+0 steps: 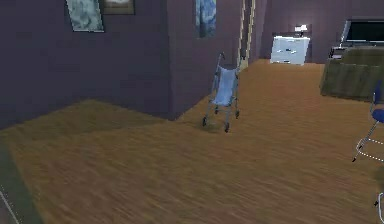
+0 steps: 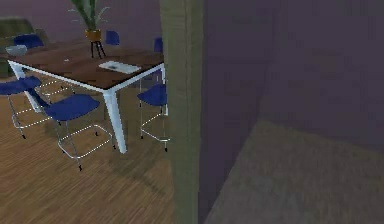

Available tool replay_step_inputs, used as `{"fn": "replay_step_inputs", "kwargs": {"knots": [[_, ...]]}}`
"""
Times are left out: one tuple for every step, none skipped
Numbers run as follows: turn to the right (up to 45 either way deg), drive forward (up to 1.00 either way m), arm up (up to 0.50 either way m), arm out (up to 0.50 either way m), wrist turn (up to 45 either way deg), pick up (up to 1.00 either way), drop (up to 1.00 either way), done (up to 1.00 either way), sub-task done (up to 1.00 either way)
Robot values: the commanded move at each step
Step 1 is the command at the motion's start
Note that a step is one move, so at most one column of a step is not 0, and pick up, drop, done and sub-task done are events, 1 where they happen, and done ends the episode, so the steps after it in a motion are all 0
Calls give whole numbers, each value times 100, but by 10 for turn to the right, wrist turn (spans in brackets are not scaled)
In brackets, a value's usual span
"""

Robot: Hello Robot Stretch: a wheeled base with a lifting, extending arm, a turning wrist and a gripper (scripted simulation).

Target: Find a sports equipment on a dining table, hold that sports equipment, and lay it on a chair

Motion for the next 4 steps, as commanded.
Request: {"fn": "replay_step_inputs", "kwargs": {"knots": [[210, 0, 0, 0, 0, 0, 0, 0, 0], [0, 100, 0, 0, 0, 0, 0, 0, 0], [30, 0, 0, 0, 0, 0, 0, 0, 0], [0, 100, 0, 0, 0, 0, 0, 0, 0]]}}
